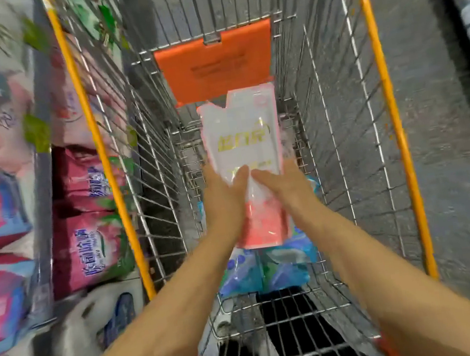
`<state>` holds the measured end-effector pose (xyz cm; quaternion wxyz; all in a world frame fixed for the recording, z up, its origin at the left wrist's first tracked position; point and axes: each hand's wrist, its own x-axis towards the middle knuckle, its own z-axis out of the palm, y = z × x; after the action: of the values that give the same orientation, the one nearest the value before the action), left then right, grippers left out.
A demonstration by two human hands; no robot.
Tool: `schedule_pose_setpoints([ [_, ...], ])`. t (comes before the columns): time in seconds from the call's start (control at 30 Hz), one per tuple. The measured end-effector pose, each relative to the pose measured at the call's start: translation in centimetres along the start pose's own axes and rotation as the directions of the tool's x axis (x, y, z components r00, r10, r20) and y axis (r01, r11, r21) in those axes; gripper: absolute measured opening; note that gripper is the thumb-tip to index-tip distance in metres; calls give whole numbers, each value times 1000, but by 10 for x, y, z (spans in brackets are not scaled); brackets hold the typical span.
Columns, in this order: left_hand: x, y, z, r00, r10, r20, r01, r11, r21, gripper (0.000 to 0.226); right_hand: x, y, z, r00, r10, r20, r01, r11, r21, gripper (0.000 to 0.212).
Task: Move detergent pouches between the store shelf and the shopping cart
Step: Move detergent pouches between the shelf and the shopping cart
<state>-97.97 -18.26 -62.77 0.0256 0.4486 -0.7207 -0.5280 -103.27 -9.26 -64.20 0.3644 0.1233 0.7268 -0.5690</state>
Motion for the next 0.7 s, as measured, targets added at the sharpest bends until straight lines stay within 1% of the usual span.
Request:
schedule_pose_setpoints([
  [0.07, 15, -23, 15, 998, -65, 0, 65, 998, -2, 43, 24, 17, 4, 997, 74, 16, -73, 996, -55, 40],
  [0.13, 25, -46, 27, 990, -139, 15, 139, 990, 10, 43, 44, 37, 10, 990, 136, 42, -129, 983, -133, 48],
  [0.2, 33, -71, 34, 976, -214, 31, 213, 976, 37, 44, 59, 58, 17, 978, 196, 67, -180, 966, -186, 51],
  [0.27, 42, -95, 37, 962, -273, 33, 271, 961, 53, 42, 69, 77, 25, 967, 243, 79, -214, 941, -264, 48],
  [0.33, 48, -112, 36, 954, -300, 28, 297, 952, 68, 41, 76, 88, 33, 961, 253, 112, -202, 918, -343, 39],
  [0.37, 50, -118, 36, 949, -316, 13, 314, 945, 92, 40, 79, 90, 37, 961, 246, 128, -184, 910, -373, 39],
  [0.43, 53, -121, 34, 931, -363, -21, 364, 926, 103, 37, 82, 90, 44, 958, 242, 156, -148, 878, -455, 45],
  [0.53, 59, -129, 33, 917, -396, -42, 397, 906, 144, 40, 84, 90, 49, 955, 233, 184, -71, 779, -622, 54],
  [0.6, 60, -131, 30, 898, -438, -46, 438, 878, 192, 45, 83, 90, 50, 952, 235, 194, -41, 728, -684, 59],
  [0.7, 57, -135, 25, 879, -475, -36, 469, 849, 243, 46, 77, 91, 53, 954, 246, 170, -46, 681, -731, 57],
])
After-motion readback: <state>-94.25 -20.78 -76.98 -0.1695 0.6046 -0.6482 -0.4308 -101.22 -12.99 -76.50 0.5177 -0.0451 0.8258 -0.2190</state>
